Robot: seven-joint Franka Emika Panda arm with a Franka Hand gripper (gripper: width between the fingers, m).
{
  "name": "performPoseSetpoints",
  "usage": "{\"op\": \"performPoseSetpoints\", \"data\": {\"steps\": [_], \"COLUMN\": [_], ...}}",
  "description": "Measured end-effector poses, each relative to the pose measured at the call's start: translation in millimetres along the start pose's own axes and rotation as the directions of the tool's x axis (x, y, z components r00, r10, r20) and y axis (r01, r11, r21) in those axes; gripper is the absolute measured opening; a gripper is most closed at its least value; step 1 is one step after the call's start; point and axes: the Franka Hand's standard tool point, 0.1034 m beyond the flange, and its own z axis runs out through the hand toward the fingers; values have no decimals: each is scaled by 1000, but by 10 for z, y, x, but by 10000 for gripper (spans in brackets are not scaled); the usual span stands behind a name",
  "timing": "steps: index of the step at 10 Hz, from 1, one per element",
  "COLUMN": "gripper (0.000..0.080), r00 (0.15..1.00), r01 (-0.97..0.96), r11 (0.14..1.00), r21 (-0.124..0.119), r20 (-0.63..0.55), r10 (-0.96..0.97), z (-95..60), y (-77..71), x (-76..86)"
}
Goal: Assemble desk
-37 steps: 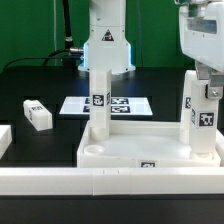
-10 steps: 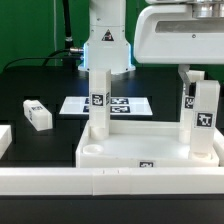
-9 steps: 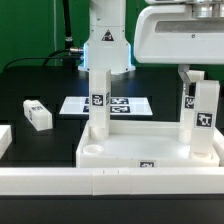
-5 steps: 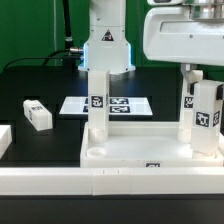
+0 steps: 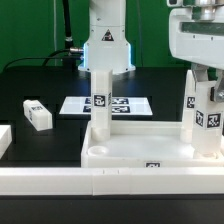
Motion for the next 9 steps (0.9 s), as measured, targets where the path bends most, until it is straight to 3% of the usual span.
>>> {"op": "performPoseSetpoints", "data": {"steps": [2, 4, 5, 6, 9], "gripper": [287, 567, 567, 633, 649], "r00": [1000, 996, 987, 953, 855], "r01": [-9, 89, 158, 303, 518], "r11": [1000, 996, 987, 953, 855], "r21": [0, -18, -18, -20, -20], "r20": [-1, 5, 4, 1, 4], "r10": [9, -89, -158, -303, -518], "z": [1, -1, -1, -1, -1], "y": [0, 21, 18, 17, 15], "x": [-4, 2, -4, -25, -27]}}
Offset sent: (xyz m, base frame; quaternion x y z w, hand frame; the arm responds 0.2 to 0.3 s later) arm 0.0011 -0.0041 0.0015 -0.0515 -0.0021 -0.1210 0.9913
